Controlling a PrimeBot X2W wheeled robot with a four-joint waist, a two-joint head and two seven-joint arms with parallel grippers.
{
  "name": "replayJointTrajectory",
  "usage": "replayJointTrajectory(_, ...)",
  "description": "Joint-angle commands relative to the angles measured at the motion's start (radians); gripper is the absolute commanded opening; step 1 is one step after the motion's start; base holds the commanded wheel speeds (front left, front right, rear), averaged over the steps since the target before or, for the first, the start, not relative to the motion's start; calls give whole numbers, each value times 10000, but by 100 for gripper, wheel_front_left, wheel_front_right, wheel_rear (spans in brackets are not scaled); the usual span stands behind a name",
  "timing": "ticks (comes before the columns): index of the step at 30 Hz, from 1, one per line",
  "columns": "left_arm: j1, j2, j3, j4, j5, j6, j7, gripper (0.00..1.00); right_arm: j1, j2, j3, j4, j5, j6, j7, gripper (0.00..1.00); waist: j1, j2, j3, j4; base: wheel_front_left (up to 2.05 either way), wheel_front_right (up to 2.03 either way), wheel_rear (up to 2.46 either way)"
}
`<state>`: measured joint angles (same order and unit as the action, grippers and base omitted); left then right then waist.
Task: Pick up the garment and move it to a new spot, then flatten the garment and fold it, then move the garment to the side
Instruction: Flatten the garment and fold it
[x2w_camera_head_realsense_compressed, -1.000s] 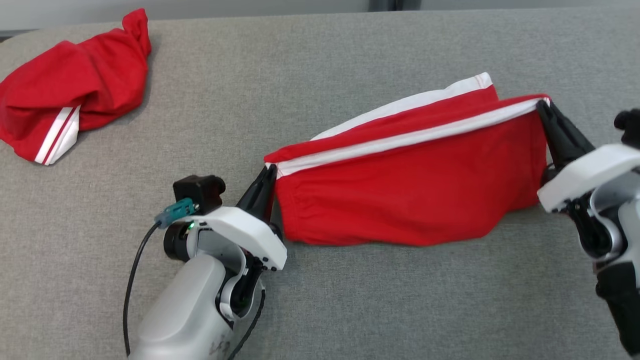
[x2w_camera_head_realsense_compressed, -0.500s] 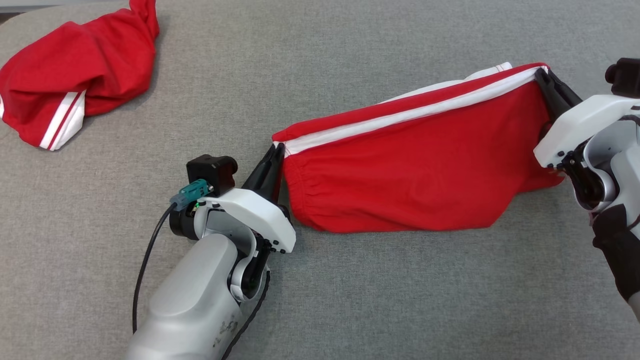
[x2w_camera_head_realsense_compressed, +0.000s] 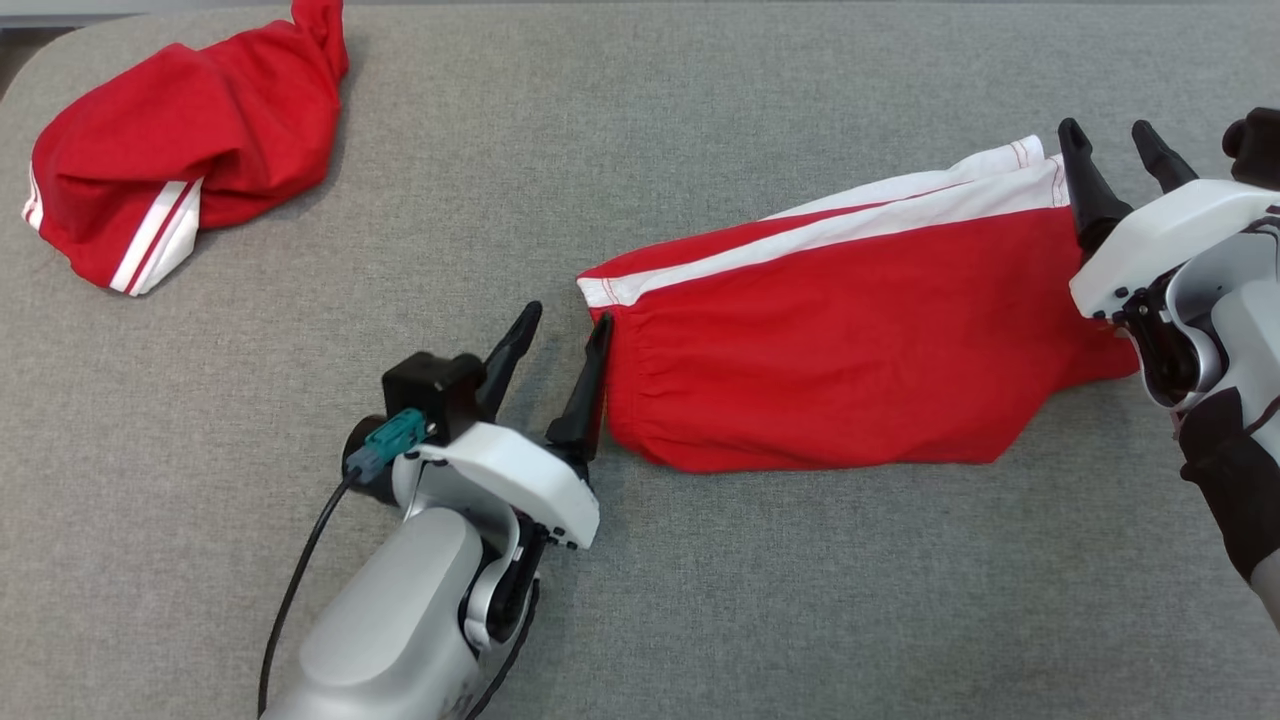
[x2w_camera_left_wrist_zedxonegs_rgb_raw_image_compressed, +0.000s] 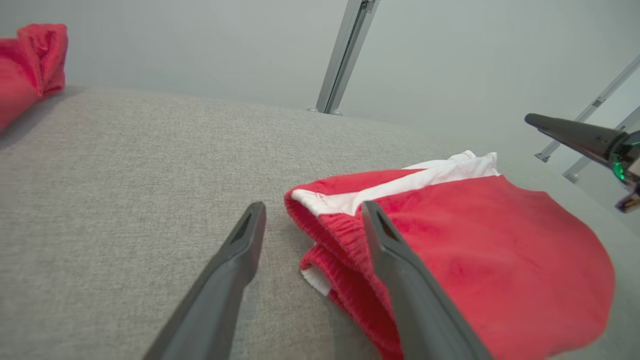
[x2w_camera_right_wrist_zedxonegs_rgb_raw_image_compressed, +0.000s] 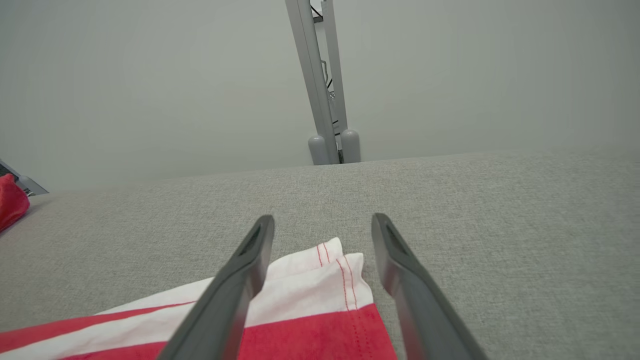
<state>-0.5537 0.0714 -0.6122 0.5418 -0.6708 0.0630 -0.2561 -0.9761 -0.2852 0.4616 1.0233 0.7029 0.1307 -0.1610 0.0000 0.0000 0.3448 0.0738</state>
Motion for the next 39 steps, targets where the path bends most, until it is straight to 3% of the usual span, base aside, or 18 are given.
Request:
replayJointTrajectory(1, 322, 180, 115, -327, 166, 123, -60, 100, -76, -111, 158, 56, 133, 1, -234, 100, 0, 0, -95, -39, 0, 0, 0)
replayJointTrajectory(13, 2275, 837, 1106, -2411, 680, 732, -86, 100, 1178, -843, 1217, -483, 1001, 1, -596, 100, 0, 0, -1025, -230, 0, 0, 0)
replayJointTrajectory(22, 3282, 1053, 1908, -3323, 1178, 982, -87, 100, 1928, -999, 1643, 28, 1647, 3, 393, 100, 0, 0, -1359, -22, 0, 0, 0)
replayJointTrajectory(39, 3748, 570, 2737, -3604, 1711, 669, -83, 100, 1419, -881, 1348, 1535, 2561, 3, 1953, 100, 0, 0, -1100, 1115, 0, 0, 0)
